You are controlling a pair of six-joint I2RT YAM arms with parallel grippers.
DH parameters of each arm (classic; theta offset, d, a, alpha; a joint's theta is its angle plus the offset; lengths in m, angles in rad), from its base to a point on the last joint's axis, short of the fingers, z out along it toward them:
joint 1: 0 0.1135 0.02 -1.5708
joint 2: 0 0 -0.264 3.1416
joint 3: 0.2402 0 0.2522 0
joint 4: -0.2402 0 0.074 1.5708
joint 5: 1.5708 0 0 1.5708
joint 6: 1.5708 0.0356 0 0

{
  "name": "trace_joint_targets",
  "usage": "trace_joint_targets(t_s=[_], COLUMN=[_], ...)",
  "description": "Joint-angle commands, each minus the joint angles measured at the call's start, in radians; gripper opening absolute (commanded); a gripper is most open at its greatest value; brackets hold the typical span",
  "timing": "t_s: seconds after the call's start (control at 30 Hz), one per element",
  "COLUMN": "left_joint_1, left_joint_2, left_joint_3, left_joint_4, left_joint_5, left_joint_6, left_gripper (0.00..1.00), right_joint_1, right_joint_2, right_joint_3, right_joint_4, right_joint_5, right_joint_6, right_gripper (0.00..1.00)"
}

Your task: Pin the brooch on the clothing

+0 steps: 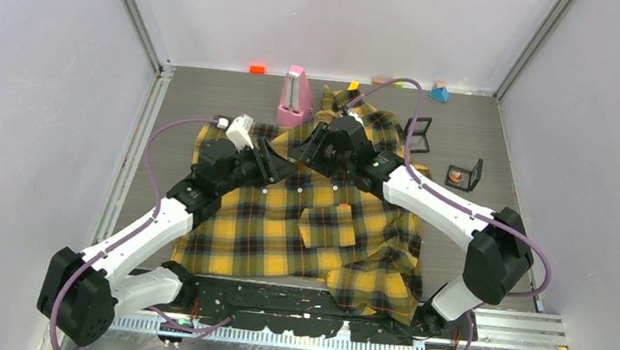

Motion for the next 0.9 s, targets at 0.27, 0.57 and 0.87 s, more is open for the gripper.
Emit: trace_joint_targets(t_s=[0.27, 0.57, 0.87], left_joint_1=[-0.01, -0.012, -0.04], left_joint_2=[0.035, 0.084, 0.063], left_joint_3=[0.036, 0.07, 0.235], left_joint_4=[0.034, 0.035, -0.349], left_joint_5=[-0.041, -0.011, -0.108], left_joint_6=[0.047, 0.09, 0.467], left_gripper=[0.27, 0.0, 0.0], right_joint_1=[0.03, 0.039, 0.017], right_joint_2=[-0.044, -0.056, -0.141], right_joint_3=[0.018, 0.001, -0.005], right_joint_4=[0.046, 0.04, -0.081], right_joint_5=[0.014, 0.029, 0.11], right_joint_6=[0.041, 0.039, 0.014], right_gripper=[0.28, 0.28, 0.65])
